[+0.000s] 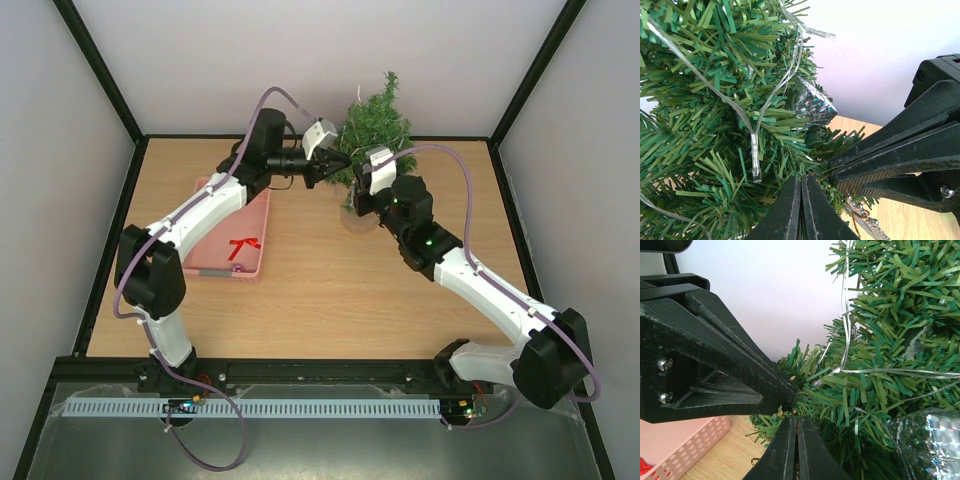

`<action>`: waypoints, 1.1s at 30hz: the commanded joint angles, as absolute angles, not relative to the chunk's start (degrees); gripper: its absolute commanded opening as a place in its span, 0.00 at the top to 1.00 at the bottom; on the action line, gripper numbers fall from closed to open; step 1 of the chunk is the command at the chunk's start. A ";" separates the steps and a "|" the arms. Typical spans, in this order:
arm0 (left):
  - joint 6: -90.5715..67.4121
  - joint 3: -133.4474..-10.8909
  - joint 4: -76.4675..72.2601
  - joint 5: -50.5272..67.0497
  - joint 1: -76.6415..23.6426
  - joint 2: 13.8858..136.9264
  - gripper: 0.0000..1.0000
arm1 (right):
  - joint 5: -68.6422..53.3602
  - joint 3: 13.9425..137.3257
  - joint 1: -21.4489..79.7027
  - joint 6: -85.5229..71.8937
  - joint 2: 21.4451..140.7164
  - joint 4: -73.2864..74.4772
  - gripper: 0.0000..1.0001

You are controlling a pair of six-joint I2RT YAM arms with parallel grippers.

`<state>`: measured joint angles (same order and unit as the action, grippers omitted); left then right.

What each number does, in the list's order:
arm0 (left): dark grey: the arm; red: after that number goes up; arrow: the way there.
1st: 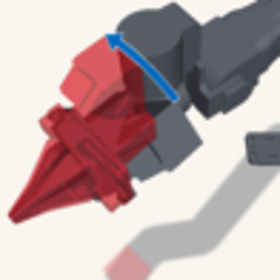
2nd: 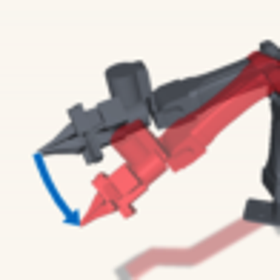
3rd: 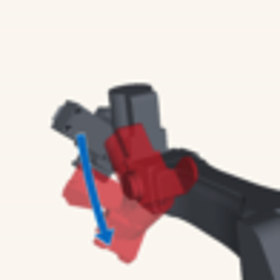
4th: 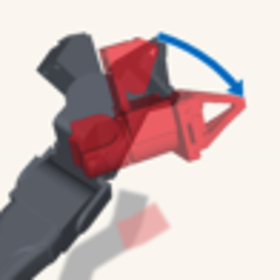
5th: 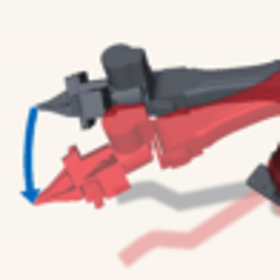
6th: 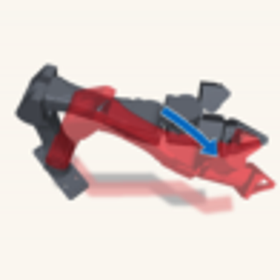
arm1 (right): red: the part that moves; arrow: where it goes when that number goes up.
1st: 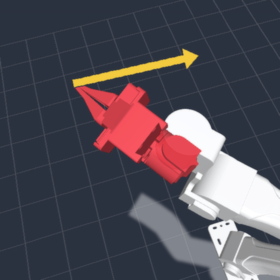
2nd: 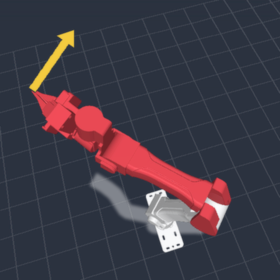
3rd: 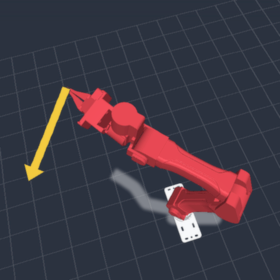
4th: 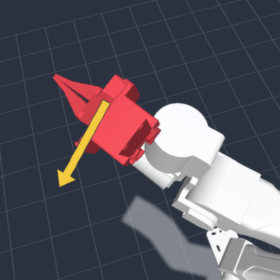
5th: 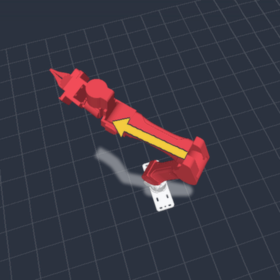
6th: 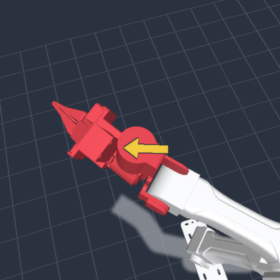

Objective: Decorate the small christmas tree
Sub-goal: Hang the decoration item on the Christmas tree.

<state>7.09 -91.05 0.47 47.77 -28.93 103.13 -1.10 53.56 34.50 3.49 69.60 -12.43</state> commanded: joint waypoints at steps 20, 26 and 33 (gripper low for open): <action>5.09 -86.38 -5.79 49.99 -28.48 101.34 0.98 | -0.44 52.73 34.45 3.29 68.07 -12.56 0.98; 1.79 -84.25 -10.13 53.20 -28.45 99.50 0.97 | -1.42 51.65 34.45 4.13 66.36 -11.23 0.95; 0.88 -82.63 -11.14 54.45 -28.47 99.49 0.96 | -0.64 51.43 34.45 3.36 65.43 -11.53 0.92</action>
<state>1.45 -83.48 -8.16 51.94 -28.80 101.21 -1.13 51.83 34.50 3.57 66.85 -11.84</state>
